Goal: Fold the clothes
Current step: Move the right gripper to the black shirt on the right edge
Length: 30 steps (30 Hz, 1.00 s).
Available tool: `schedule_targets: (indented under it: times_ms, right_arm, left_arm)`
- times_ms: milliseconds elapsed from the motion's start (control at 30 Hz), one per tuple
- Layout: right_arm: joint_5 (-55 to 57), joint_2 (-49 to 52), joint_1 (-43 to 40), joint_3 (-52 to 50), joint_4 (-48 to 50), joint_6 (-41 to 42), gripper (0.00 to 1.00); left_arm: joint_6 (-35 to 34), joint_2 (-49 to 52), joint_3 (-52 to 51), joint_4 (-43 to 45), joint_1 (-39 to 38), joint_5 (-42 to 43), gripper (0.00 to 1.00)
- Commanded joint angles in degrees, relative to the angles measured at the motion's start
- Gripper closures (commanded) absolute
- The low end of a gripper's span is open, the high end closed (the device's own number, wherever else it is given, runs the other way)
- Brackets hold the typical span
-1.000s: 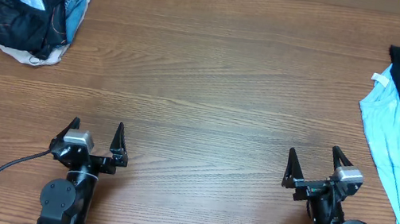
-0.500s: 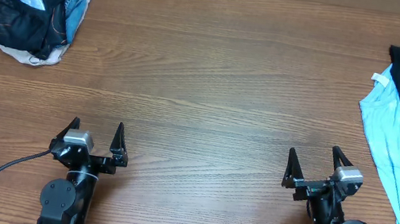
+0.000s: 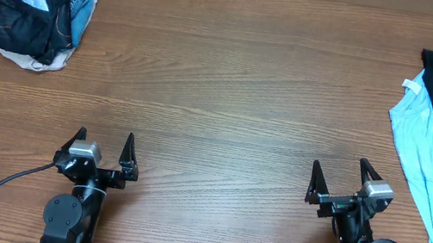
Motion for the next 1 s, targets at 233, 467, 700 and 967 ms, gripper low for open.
schedule_targets:
  times_ms: [233,467,700,967]
  right_arm:
    - [-25.2,-0.6,0.3,-0.6,2.3,10.3,0.0]
    - [-25.4,-0.6,0.3,-0.5,18.1,13.1,0.0]
    - [-16.1,0.1,0.3,5.2,20.2,12.5,0.0]
    - [-6.7,13.2,0.3,15.7,18.0,5.1,0.0]
  left_arm:
    - [1.3,-0.5,-0.2,0.1,-0.3,-0.3,0.0]
    - [1.3,-0.5,-0.2,0.1,-0.3,-0.3,0.0]
    - [1.3,-0.5,-0.2,0.1,-0.3,-0.3,0.0]
    - [1.3,-0.5,-0.2,0.1,-0.3,-0.3,0.0]
